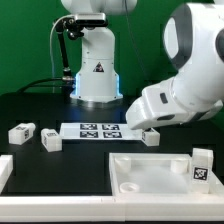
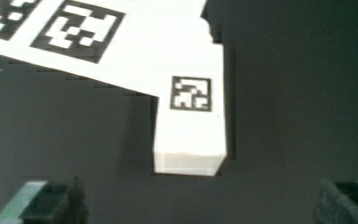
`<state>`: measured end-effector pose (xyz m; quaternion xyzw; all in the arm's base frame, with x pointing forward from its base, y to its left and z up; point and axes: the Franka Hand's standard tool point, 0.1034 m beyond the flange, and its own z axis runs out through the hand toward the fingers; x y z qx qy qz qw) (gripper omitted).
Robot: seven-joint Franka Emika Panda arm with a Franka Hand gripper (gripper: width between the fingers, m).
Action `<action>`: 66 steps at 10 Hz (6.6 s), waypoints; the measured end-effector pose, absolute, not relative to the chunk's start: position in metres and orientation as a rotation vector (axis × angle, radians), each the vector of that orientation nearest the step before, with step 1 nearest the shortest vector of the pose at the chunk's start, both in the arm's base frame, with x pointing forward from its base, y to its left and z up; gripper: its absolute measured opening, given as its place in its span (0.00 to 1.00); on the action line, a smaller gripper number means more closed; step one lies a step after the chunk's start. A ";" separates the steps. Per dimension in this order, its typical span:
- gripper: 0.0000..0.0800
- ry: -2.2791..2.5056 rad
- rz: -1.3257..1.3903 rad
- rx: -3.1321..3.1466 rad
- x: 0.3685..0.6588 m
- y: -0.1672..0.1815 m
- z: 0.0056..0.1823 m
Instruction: Assemble square table
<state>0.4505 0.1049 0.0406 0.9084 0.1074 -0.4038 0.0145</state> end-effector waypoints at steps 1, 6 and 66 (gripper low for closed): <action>0.81 0.337 -1.249 2.828 0.452 0.104 0.042; 0.81 0.251 -1.329 2.776 0.421 0.101 0.021; 0.36 0.071 0.778 3.008 0.664 -0.011 0.098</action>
Offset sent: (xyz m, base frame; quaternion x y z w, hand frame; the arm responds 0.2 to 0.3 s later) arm 0.0000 0.0000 0.0000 0.0000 0.0000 0.0000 1.0000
